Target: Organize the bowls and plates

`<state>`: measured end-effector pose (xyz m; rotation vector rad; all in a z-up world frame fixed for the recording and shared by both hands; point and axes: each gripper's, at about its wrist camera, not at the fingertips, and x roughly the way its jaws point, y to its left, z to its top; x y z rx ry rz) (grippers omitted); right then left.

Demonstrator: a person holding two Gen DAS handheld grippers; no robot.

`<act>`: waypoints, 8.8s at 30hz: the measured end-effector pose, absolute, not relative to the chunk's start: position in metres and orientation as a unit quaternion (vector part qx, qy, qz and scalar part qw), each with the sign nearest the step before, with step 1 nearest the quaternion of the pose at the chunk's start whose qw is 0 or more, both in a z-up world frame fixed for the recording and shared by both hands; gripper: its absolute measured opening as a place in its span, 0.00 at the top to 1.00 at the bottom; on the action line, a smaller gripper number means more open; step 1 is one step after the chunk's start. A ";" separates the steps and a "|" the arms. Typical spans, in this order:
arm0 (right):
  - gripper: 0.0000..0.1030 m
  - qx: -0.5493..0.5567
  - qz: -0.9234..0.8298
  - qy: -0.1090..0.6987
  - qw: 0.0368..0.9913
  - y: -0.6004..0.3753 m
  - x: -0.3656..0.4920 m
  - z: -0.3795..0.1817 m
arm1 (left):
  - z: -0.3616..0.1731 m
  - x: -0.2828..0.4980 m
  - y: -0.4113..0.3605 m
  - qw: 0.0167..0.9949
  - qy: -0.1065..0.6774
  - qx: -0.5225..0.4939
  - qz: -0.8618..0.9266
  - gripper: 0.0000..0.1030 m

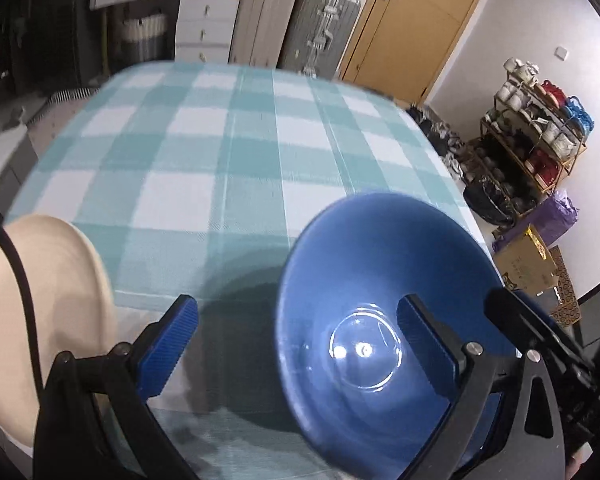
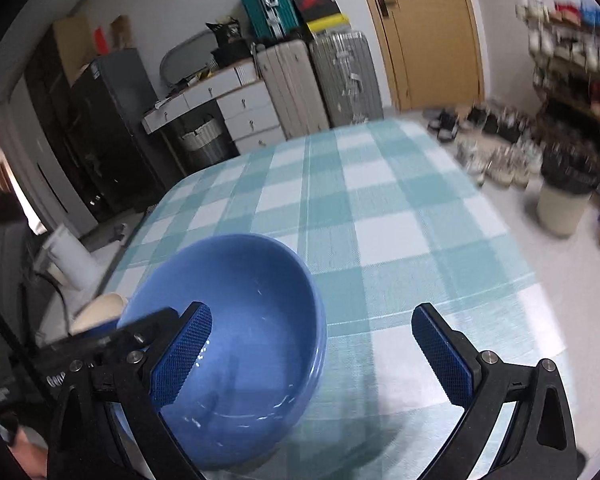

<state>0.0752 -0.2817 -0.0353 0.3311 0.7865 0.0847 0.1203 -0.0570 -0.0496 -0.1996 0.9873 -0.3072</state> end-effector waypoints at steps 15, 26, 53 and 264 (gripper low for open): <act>0.41 0.273 0.078 0.467 0.837 -0.299 0.110 -0.077 | -0.076 0.138 -0.058 0.817 0.549 -0.098 -0.149 0.45; 0.82 0.258 0.075 0.505 0.820 -0.288 0.124 -0.090 | -0.082 0.135 -0.064 0.800 0.568 -0.101 -0.166 0.83; 0.85 0.252 0.078 0.513 0.817 -0.284 0.124 -0.091 | -0.080 0.130 -0.063 0.806 0.564 -0.077 -0.160 0.83; 0.01 0.015 0.157 0.209 0.965 -0.117 -0.013 0.004 | 0.019 -0.038 0.108 0.979 0.194 -0.047 0.030 0.00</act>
